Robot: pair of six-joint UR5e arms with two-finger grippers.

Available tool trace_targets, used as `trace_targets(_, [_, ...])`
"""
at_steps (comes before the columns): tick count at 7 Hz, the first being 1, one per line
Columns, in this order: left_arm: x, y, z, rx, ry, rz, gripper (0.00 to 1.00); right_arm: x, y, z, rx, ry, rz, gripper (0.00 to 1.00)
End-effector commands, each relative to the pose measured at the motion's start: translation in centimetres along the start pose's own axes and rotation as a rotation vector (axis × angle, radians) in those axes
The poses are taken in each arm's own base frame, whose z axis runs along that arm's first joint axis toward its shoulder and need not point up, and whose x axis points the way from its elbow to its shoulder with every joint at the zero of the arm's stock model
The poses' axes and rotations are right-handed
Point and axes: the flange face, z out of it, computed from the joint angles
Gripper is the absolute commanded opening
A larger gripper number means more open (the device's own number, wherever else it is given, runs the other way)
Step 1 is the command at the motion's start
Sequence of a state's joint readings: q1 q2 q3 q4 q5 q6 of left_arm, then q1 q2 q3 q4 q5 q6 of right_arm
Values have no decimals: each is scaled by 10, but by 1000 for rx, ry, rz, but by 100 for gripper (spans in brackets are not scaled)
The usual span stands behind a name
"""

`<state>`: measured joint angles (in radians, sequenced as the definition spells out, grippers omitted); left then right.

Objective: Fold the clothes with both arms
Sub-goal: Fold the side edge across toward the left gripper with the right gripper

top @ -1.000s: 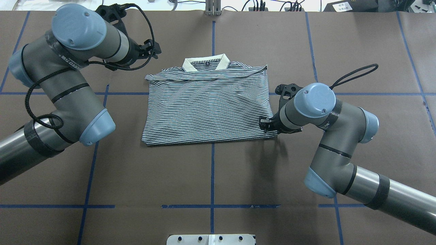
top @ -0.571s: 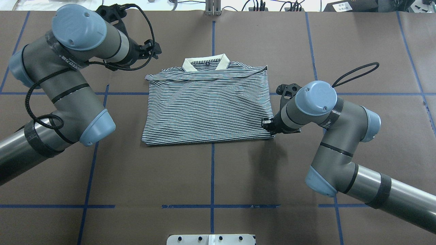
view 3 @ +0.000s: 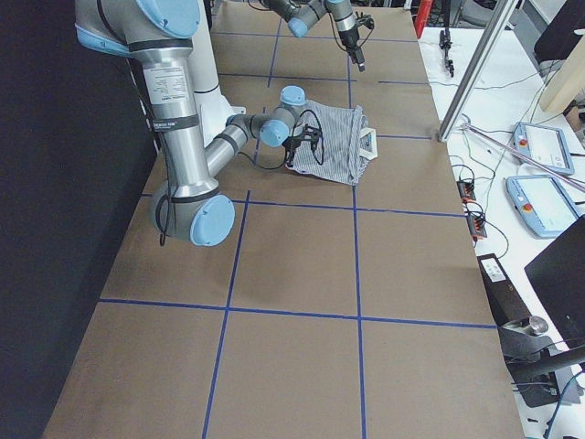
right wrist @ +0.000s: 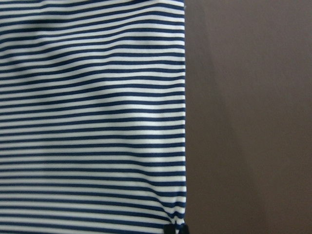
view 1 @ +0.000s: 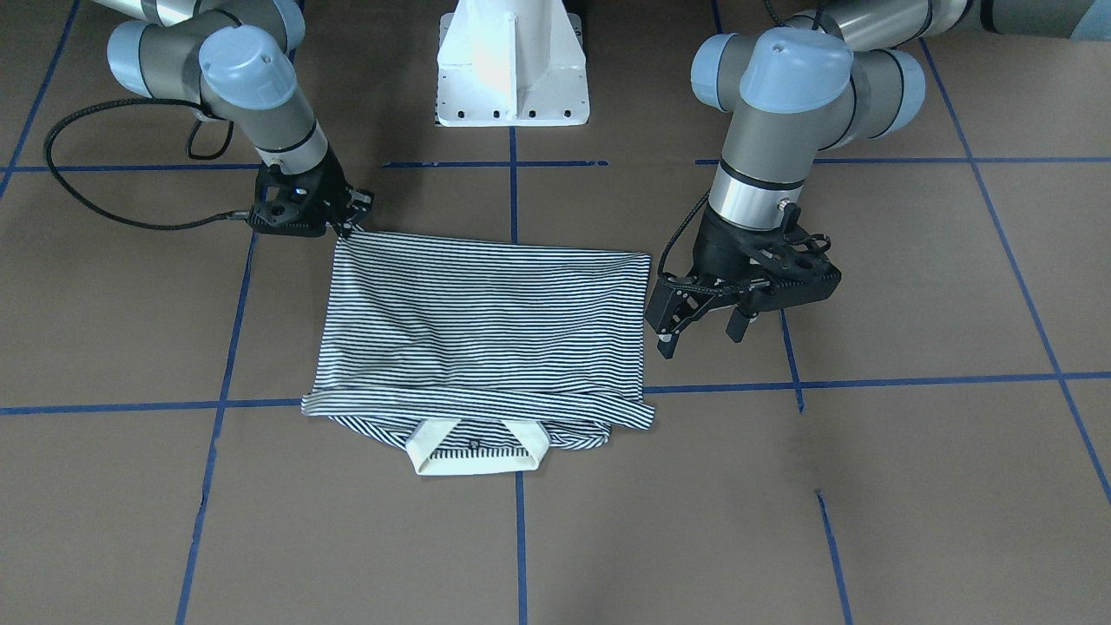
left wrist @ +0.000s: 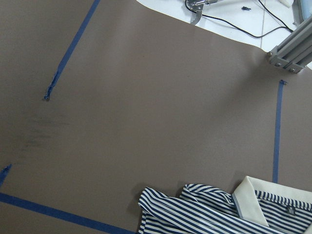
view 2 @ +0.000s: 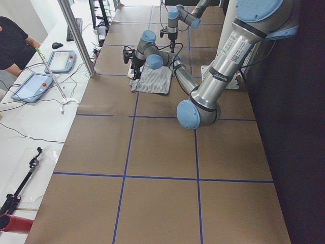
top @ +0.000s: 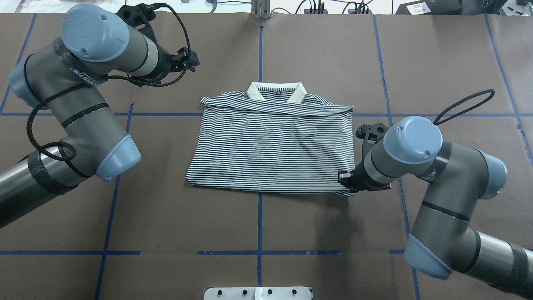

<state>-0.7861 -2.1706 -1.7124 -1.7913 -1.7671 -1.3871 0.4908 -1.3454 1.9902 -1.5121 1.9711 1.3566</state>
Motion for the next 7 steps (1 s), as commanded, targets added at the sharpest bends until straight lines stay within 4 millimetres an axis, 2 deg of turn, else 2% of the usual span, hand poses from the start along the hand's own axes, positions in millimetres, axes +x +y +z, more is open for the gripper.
trace_targets(1, [1,3,-4,0,9,3,100,15,86,9,-157,85,16,0])
trace_targets(2, [2,6,-5,-2,11,4,100,28,115,15,-197,112,-18,0])
trace_targets(3, [6,15,-10,-9,26,-2,100,30,135,20,-226,123,-46,0])
trace_targets(4, [11,27,-14,-26,41,7,100,26,137,18,-213,115,26,99])
trace_targets(5, [17,47,-11,-54,43,21,100,15,140,2,-197,84,115,100])
trace_targets(6, [22,89,-4,-112,41,16,100,4,121,-15,-157,36,132,100])
trace_targets(7, [20,140,10,-180,21,-31,100,-17,86,-47,-91,-49,119,100])
